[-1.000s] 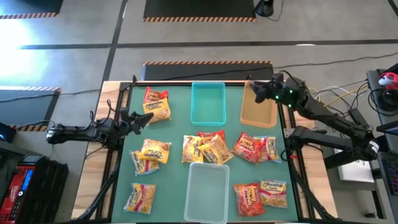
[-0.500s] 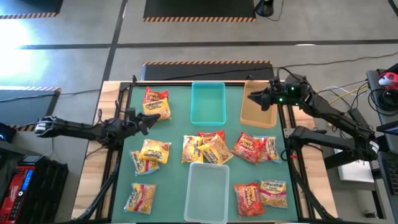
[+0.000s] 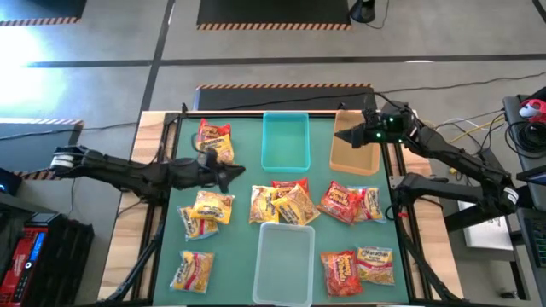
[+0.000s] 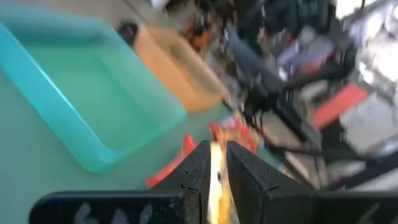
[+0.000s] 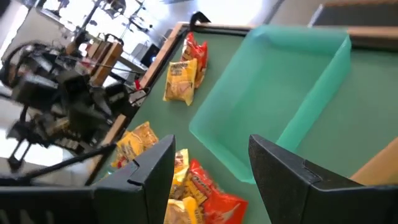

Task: Sort Maruchan noodles
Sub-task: Put the yellow noodle pack into the orange bin

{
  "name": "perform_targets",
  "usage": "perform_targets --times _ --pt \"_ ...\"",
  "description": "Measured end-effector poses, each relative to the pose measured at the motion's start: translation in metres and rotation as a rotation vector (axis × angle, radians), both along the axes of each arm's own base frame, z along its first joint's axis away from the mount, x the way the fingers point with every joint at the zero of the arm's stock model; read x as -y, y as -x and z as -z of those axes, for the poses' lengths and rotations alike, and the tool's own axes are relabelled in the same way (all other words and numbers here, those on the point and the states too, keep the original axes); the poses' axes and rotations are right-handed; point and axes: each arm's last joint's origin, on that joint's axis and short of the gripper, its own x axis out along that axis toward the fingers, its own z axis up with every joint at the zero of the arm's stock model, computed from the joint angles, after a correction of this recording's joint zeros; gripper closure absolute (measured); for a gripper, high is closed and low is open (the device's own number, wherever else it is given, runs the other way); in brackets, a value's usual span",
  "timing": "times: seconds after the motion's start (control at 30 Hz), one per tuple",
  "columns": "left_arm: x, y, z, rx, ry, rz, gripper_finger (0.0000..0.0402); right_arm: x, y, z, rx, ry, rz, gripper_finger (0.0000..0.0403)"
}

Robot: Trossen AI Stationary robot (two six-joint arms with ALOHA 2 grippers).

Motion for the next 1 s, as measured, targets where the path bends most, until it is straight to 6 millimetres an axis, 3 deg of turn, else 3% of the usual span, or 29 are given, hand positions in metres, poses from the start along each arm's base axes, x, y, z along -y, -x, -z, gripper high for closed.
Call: perform_targets --times 0.2,0.53,0.77,1.0 --pt "0.011 -0.03 0.0 -0.162 0.018 0.039 0.0366 -0.003 -0.003 0.001 0.034 -0.066 -0.122 0.0211" --pt "0.043 -0.073 0.006 -0.23 0.034 0.126 0.0366 -0.021 -0.015 -0.01 0.128 0.055 -0.316 0.0211" --pt "0.064 -0.104 -0.002 -0.254 -0.021 0.19 0.0366 -0.041 -0.031 -0.007 0.118 0.038 -0.46 0.0211" --pt "0.079 -0.117 0.001 -0.356 -0.086 0.242 0.0366 -0.071 -0.047 -0.008 0.15 0.071 -0.588 0.0211"
